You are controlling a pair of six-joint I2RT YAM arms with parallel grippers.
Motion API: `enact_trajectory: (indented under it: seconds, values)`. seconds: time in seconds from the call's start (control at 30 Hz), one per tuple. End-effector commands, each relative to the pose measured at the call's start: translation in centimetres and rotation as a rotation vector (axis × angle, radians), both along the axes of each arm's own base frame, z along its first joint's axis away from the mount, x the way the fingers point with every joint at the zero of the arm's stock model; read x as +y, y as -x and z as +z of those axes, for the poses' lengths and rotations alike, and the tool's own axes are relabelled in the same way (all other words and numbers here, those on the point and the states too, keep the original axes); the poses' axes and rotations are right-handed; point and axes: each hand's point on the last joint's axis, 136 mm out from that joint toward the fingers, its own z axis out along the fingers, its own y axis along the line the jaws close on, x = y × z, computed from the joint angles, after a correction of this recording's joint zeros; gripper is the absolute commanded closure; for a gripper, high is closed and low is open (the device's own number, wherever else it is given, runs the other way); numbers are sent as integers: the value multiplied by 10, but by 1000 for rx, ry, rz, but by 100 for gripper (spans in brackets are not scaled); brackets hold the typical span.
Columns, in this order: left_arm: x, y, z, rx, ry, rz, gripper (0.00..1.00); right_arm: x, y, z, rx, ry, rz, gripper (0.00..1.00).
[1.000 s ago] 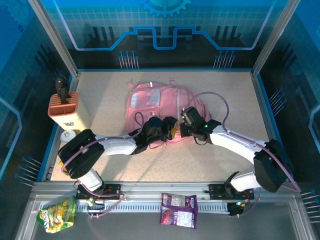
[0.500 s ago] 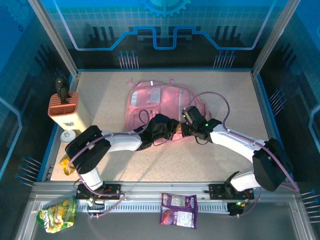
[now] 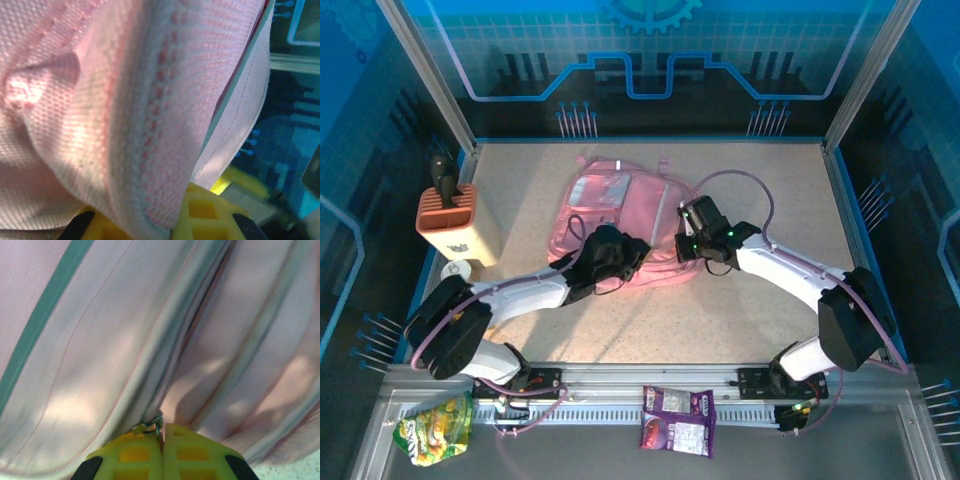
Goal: Pack books, pencil case, and school supplies into a backpack
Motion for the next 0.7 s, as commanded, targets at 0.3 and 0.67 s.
enact_trajectory:
  seconds: [0.3,0.67]
  values:
    - [65,51,10,-93,-239,-288,100,-31,-42,9,-71,90,-82,100]
    - [111,16,18,-113,-460,-301,100,-47,38,-42,87,200,-69,100]
